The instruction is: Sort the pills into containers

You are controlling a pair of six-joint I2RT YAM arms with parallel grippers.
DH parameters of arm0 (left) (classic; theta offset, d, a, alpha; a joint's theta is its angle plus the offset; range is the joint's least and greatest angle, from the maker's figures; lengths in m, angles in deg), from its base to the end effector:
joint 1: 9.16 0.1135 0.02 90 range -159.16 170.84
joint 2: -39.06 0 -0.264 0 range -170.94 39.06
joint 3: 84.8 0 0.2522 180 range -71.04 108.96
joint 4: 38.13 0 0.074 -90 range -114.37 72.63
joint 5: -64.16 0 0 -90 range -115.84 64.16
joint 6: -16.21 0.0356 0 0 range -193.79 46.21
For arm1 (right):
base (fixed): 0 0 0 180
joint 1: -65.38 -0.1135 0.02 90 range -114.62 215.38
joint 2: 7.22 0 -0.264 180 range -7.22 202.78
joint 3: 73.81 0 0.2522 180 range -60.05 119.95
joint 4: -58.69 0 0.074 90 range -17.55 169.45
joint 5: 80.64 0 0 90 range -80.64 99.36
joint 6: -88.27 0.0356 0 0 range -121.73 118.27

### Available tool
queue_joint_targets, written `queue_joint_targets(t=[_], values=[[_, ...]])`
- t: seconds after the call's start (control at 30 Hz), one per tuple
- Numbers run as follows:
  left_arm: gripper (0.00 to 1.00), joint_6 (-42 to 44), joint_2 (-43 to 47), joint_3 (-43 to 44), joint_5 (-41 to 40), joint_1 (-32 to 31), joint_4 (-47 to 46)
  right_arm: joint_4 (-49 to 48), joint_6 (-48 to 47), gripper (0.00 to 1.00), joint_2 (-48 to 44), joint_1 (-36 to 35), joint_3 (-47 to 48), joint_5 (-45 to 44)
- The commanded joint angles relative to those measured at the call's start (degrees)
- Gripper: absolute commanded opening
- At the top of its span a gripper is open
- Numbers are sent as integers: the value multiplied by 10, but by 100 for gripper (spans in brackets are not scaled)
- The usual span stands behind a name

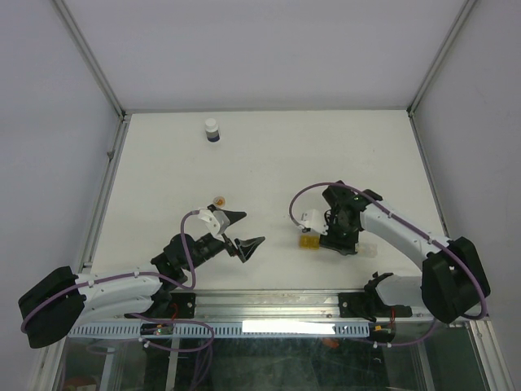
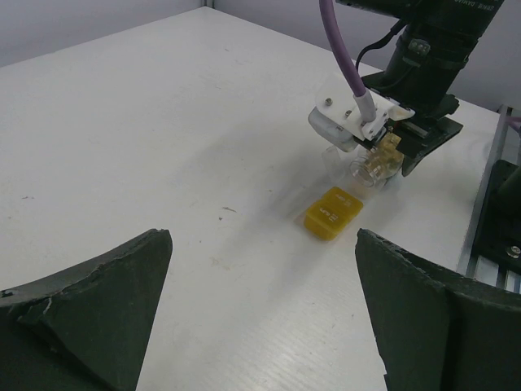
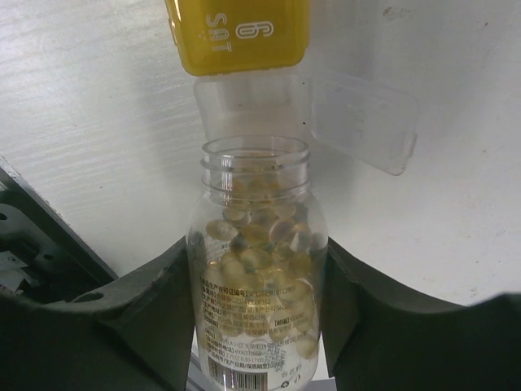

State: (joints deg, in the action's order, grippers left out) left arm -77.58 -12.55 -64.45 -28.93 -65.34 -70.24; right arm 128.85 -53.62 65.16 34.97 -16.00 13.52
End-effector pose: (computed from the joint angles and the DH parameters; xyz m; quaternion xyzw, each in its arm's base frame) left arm 0.1024 -0.1495 0.1912 0.2925 0.6380 -0.3395 0.6262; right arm 0.1662 0.1005 0.1926 -0.6582 0.7506 0.0271 0.0519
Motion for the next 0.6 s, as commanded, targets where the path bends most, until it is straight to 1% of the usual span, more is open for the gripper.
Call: queue_joint_targets(t=[0.0,0.57], values=[[99,2,10,-6,-9,1,-22,12,12,0,5,-9,31,-19],[99,2,14,-8,-9,1,-20,20,20,0,17,-23,40,-28]])
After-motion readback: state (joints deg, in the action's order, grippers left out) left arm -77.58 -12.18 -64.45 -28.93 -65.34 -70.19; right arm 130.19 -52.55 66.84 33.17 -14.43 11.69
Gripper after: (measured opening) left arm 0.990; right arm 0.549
